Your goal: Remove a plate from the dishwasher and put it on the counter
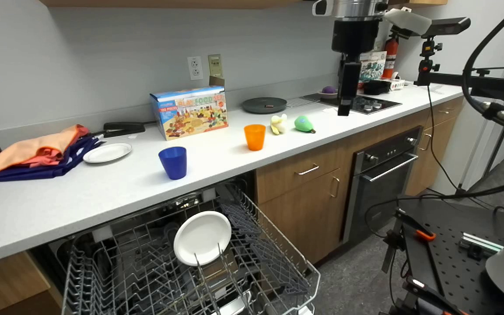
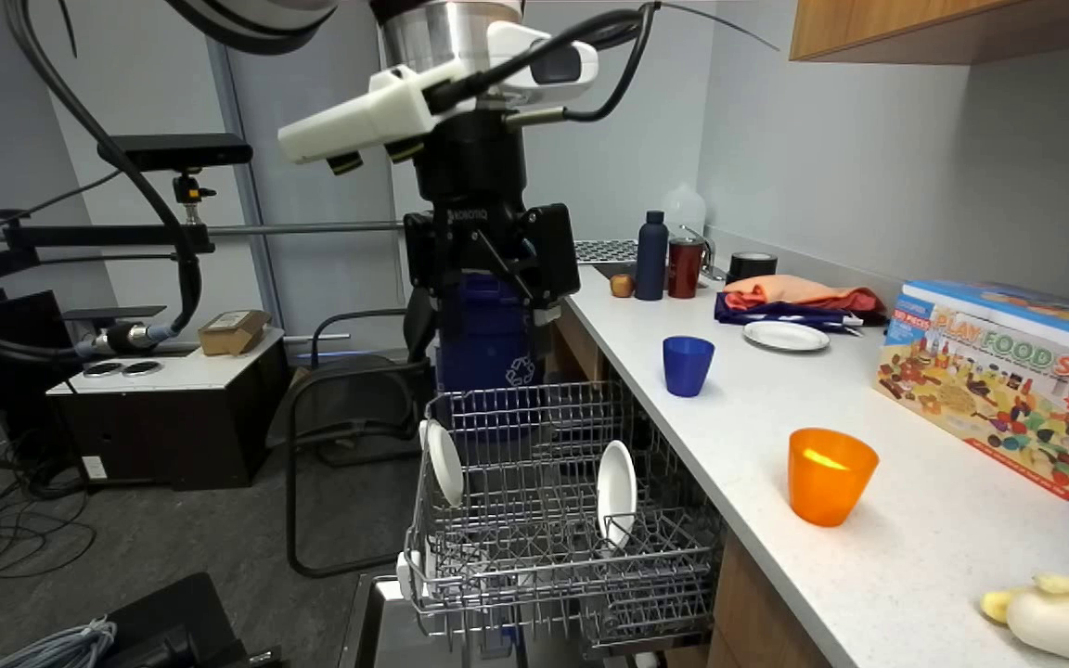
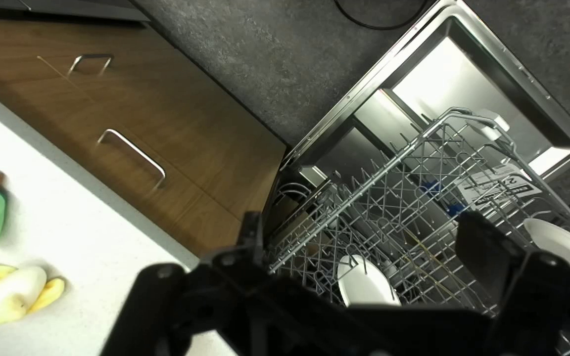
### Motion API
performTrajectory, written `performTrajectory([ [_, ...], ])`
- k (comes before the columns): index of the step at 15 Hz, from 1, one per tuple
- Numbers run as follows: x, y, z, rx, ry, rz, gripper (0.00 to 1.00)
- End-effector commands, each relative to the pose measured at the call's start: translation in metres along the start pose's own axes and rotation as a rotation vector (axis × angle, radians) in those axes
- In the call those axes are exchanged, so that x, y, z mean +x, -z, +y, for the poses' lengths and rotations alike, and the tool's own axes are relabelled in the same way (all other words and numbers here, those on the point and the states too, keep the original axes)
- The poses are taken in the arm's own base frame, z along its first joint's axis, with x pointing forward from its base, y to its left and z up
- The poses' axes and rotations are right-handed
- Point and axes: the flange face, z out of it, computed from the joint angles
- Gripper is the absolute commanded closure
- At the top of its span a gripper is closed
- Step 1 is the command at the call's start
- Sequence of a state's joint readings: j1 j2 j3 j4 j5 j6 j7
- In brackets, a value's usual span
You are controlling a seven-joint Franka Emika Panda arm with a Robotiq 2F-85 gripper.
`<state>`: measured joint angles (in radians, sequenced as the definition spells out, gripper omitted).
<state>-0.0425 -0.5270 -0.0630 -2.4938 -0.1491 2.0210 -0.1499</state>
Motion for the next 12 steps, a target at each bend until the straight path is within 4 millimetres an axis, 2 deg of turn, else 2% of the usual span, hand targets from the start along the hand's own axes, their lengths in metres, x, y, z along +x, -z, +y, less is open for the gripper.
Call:
performTrajectory([
  [1,0.0001,0.0006,0.0,0.0,0.0,-0.001,0.0],
  [9,0.0001,0.0006,0.0,0.0,0.0,-0.001,0.0],
  [12,0.0078,-0.0004,-0.0005,-0.003,0.028,0.017,0.0],
])
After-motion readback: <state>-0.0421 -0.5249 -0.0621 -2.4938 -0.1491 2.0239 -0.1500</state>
